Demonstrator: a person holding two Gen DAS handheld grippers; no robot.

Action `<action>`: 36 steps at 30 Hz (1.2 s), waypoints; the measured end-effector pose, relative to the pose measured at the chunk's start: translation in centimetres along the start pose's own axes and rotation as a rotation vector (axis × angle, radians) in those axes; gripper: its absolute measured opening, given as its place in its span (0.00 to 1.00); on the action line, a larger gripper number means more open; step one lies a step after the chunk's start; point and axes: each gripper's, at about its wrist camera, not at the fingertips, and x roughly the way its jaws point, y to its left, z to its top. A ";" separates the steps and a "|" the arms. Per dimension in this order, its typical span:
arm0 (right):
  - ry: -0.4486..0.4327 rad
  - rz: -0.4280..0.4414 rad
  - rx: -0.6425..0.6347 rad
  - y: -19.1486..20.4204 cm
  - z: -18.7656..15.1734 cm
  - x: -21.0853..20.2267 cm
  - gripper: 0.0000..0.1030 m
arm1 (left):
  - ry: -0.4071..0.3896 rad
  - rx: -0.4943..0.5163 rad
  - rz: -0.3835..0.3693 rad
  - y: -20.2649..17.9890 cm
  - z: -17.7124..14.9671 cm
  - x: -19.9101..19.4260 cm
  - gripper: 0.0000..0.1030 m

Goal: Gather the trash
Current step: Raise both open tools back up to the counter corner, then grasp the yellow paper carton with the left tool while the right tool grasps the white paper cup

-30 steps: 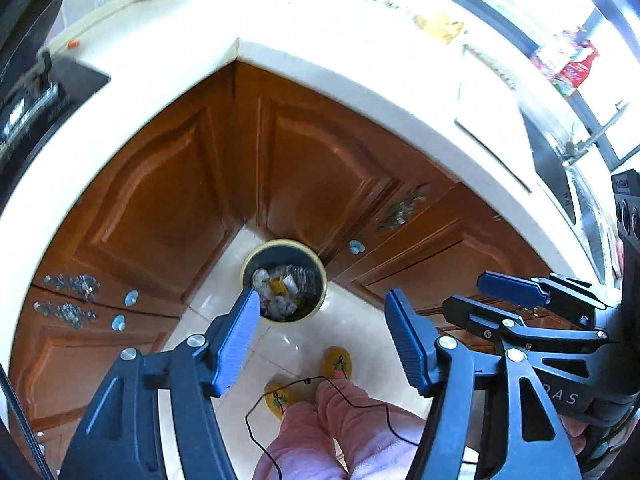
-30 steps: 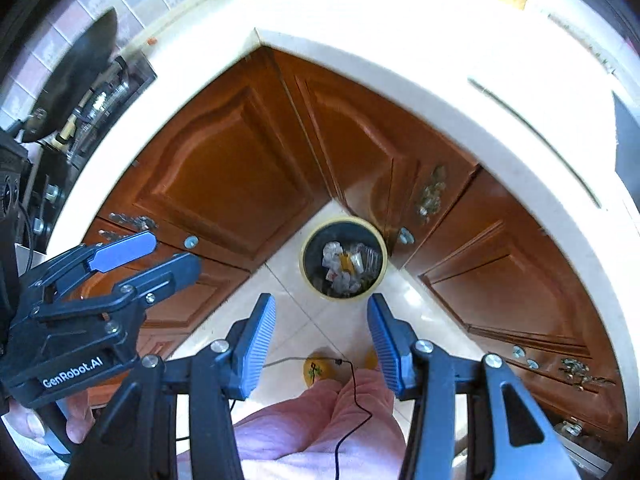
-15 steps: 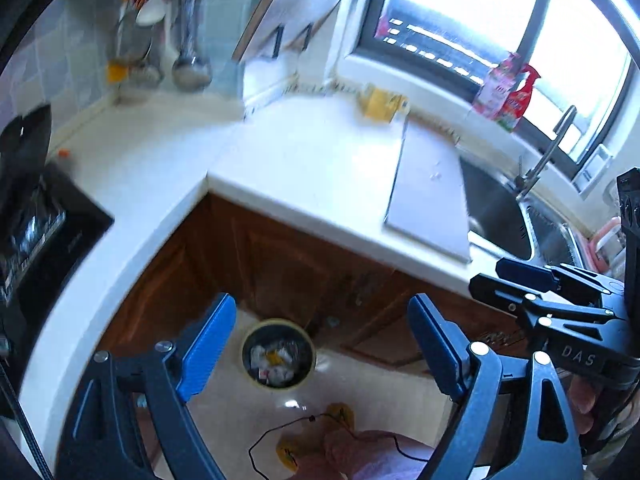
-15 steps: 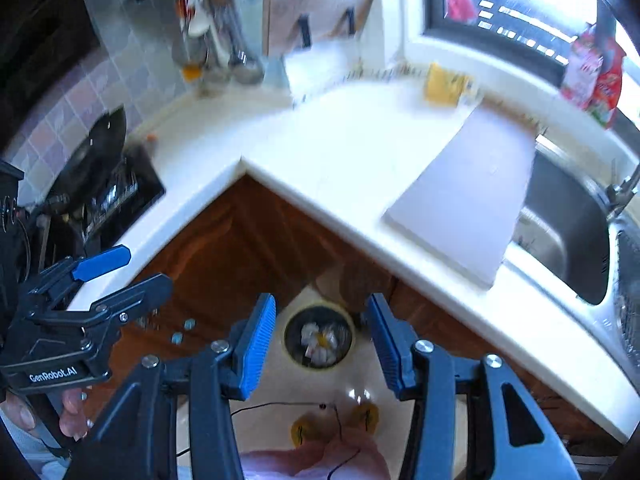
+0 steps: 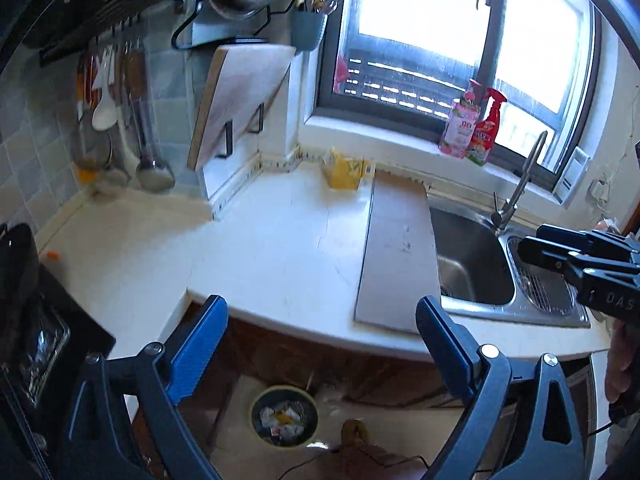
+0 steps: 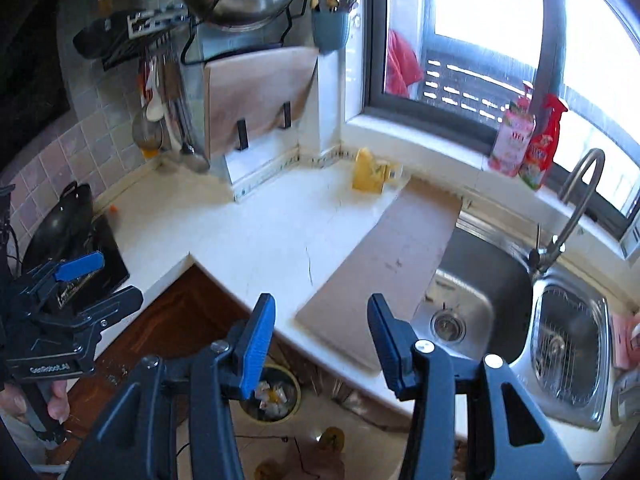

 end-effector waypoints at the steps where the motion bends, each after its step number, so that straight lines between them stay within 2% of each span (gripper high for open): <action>1: -0.011 0.000 -0.003 -0.7 1.1 -0.1 0.47 | -0.007 0.002 0.005 -0.3 1.2 0.4 0.93; 6: -0.020 0.022 0.008 -4.5 6.1 1.7 0.47 | -0.015 0.016 0.023 -1.7 7.0 3.3 0.94; 12: -0.007 0.035 0.042 -10.0 12.7 6.3 0.47 | -0.002 0.034 0.020 -4.2 14.2 8.8 0.94; 16: 0.032 0.062 0.093 -13.7 16.3 10.6 0.47 | 0.012 0.048 0.048 -5.4 18.8 13.6 0.94; 20: 0.109 0.092 0.165 -17.4 18.8 16.7 0.47 | 0.061 0.046 0.057 -6.0 22.2 19.2 0.94; 25: 0.163 0.139 0.249 -20.6 19.9 24.0 0.47 | 0.110 0.051 0.067 -6.2 26.1 27.2 0.94; 29: 0.176 0.191 0.324 -22.1 20.2 29.9 0.47 | 0.169 0.001 0.061 -5.2 28.2 34.2 0.94; 33: 0.197 0.218 0.371 -22.7 20.2 34.7 0.47 | 0.233 -0.044 0.061 -4.3 29.0 40.8 0.94; 36: 0.209 0.240 0.395 -22.9 19.9 37.2 0.47 | 0.278 -0.069 0.067 -3.9 28.8 45.3 0.90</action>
